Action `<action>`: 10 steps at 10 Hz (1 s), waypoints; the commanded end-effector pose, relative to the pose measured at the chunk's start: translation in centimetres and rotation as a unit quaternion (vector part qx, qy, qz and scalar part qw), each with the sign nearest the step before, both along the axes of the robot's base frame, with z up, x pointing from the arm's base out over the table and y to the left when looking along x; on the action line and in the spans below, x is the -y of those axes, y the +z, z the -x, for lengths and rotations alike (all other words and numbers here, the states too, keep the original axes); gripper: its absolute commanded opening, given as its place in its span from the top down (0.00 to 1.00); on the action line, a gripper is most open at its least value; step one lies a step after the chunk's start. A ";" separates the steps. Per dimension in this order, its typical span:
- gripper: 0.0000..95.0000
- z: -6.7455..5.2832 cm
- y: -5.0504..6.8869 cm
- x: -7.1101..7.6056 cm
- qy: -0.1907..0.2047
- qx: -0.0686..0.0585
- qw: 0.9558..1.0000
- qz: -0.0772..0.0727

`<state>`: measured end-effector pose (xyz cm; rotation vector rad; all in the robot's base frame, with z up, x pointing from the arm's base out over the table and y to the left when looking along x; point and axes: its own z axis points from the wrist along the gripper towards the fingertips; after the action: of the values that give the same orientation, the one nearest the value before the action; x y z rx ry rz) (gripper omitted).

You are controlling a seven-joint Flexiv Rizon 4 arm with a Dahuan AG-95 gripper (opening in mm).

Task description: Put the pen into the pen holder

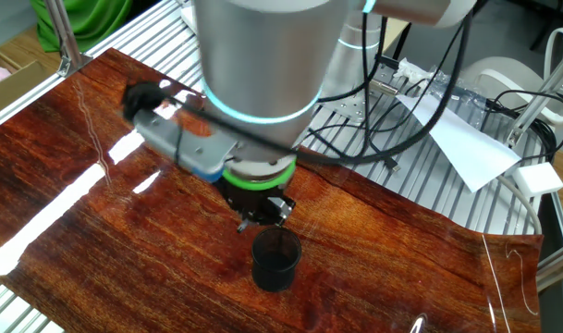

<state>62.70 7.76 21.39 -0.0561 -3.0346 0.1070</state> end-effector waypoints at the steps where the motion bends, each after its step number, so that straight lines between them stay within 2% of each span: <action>1: 1.00 0.2 -0.2 -0.1 -0.001 0.010 1.000 -0.001; 2: 1.00 0.2 -0.2 -0.2 -0.003 0.029 1.000 0.000; 5: 1.00 0.2 -0.2 -0.2 -0.009 0.039 0.999 -0.003; 7: 1.00 0.3 -0.2 -0.4 -0.022 0.062 0.998 -0.002; 9: 1.00 0.3 -0.3 -0.7 -0.032 0.069 0.997 -0.001; 10: 1.00 0.0 -0.3 -0.8 -0.031 0.068 0.997 0.002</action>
<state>62.71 8.52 21.02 -0.1723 -3.1742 0.1100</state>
